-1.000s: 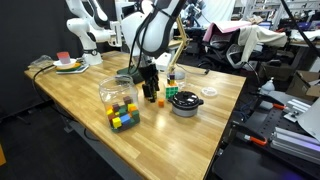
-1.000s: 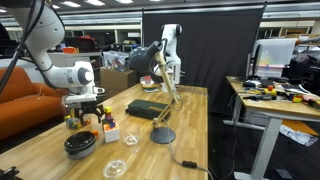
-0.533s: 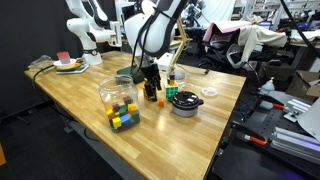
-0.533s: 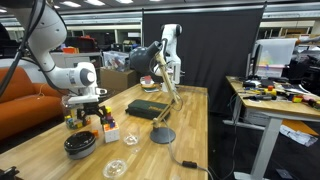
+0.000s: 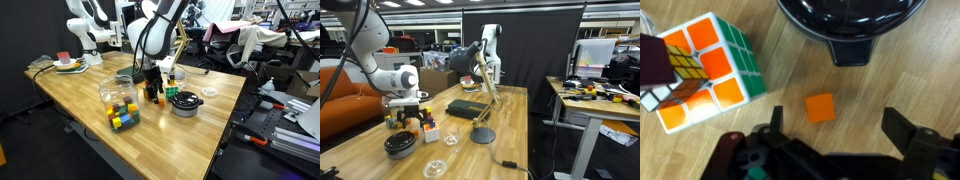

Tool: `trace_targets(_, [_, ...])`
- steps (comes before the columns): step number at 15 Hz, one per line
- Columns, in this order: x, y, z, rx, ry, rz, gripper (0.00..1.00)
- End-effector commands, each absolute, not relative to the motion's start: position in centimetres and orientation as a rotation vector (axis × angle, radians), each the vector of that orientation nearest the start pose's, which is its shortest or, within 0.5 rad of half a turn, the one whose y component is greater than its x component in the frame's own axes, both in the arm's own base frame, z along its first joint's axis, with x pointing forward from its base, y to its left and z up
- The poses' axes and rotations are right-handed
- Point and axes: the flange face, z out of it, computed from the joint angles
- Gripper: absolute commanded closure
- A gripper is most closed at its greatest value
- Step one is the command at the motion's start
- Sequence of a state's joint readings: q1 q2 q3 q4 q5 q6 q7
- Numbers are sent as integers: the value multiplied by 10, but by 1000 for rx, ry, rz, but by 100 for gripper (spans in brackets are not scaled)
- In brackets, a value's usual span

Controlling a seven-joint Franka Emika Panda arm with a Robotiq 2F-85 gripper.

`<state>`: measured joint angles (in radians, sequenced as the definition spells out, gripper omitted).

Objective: Pick the orange block from the table and place it on the yellow block

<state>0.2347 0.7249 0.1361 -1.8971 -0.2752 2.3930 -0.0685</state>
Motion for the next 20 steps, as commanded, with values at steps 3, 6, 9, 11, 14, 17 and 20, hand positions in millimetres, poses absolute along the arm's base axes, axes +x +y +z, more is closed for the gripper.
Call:
trace_targets(3, [563, 209, 100, -3027, -1016, 314, 0])
trace_targets(6, [566, 206, 96, -3025, -1017, 330, 0])
trace_targets(9, [567, 205, 89, -3018, -1023, 347, 0])
trace_targets(11, [568, 205, 86, -3014, -1028, 355, 0])
trace_targets(14, [570, 207, 82, -3007, -1036, 360, 0])
trace_targets(17, [573, 208, 80, -2993, -1040, 360, 19])
trace_targets(20, [573, 207, 81, -2978, -1033, 361, 36])
